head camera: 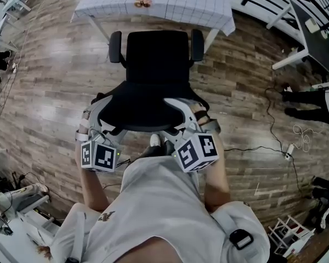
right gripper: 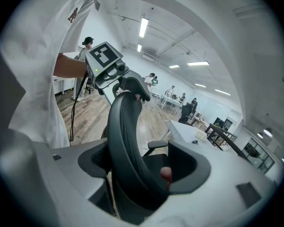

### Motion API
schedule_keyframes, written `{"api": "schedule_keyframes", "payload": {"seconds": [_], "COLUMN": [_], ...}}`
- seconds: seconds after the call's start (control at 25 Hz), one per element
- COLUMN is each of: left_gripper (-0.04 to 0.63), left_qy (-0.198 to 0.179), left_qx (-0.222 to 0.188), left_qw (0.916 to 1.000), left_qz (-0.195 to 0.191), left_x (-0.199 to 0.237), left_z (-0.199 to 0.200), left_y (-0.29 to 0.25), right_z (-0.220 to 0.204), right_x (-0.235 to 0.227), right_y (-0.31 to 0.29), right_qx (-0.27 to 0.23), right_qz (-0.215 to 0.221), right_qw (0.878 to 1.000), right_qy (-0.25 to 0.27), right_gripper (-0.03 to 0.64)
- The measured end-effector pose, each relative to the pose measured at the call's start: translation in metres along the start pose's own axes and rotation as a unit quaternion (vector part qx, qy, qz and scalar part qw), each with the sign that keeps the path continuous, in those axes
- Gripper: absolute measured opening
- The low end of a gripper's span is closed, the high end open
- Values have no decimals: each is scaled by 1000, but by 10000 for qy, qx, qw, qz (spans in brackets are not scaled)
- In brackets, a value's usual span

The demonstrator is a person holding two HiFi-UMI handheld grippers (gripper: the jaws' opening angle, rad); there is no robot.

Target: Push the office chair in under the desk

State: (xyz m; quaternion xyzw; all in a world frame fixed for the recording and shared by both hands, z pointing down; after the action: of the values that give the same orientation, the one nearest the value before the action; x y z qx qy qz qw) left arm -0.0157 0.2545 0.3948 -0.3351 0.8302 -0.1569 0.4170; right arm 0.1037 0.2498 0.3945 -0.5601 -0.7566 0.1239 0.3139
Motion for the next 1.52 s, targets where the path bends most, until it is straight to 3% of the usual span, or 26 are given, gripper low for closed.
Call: {"api": "schedule_keyframes", "payload": {"seconds": [0.76,1.52], "left_gripper": [408,411], "left_qy": [78,34], "left_qx": [-40,-211], "left_qw": [9999,9997], "left_qz": [103,-108], "left_x": [29,58], "left_z": [-7,-21], "left_y": [-22,-36], "right_z": [-1,5], "right_x": [-28,-52], "right_y": [-20,-44], "right_qx": [245,232], "right_qz": [145,173], "right_qw": [9996,9992], "right_qy": [-68,-268], "right_gripper": [336,342]}}
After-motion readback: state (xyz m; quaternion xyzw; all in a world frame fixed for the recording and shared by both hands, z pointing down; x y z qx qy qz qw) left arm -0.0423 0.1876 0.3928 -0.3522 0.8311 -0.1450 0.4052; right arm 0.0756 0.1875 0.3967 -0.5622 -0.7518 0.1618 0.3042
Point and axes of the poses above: the fingertips, and each gripper's own axes: y backward along the fingers, x to its left, z out of its top, the point moved 3 cm from there along y, backward along the fingers, and after that the axes turned 5 degrees about -y, right-handed, at the moved point
